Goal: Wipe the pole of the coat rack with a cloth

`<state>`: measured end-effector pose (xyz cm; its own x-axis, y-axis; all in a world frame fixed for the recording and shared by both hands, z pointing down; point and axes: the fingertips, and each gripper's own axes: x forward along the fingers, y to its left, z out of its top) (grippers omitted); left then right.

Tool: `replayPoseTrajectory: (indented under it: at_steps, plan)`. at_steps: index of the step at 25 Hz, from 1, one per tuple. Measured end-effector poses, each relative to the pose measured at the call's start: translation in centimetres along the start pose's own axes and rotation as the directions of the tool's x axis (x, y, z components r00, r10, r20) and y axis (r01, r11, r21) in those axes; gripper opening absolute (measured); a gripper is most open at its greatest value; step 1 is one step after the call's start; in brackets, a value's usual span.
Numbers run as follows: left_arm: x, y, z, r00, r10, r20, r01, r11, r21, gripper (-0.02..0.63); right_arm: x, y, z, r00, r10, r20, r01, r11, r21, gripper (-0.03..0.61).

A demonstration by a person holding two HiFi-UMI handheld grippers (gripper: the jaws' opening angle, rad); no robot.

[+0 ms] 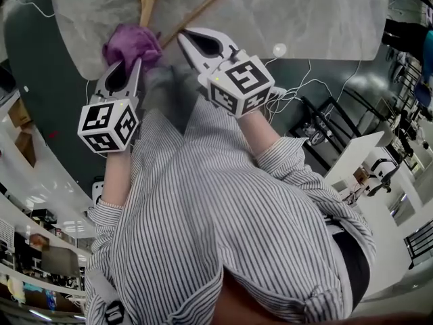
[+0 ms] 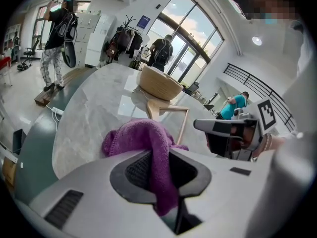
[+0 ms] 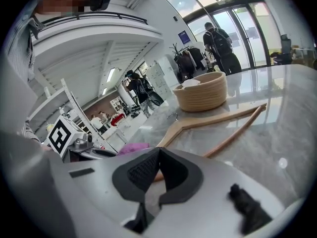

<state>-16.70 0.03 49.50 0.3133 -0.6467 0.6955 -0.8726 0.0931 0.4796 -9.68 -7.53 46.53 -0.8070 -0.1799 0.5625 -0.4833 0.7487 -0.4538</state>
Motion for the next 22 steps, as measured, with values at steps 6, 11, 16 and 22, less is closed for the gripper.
replayPoseTrajectory:
  at_steps: [6,11,16,22]
  plan:
    - [1.4,-0.2,1.5,1.000,-0.007,-0.017,0.007,1.000,0.028,0.080,-0.3,-1.5,0.9,1.000,-0.014,0.014,0.014,1.000,0.020,0.014]
    - [2.7,-0.7,2.6,0.999,-0.009,-0.032,0.010,0.999,0.053,0.080,-0.9,-3.2,1.6,0.999,-0.028,0.029,0.027,0.999,0.037,0.014]
    - [4.0,-0.9,4.0,0.999,-0.009,-0.045,0.013,0.997,0.082,0.080,-1.4,-4.5,2.6,0.998,-0.043,0.046,0.041,0.998,0.052,0.014]
    - [5.6,-1.5,5.7,0.998,-0.014,-0.062,0.023,0.991,0.131,0.080,-2.1,-6.1,3.3,0.997,-0.059,0.054,0.055,0.996,0.069,0.014]
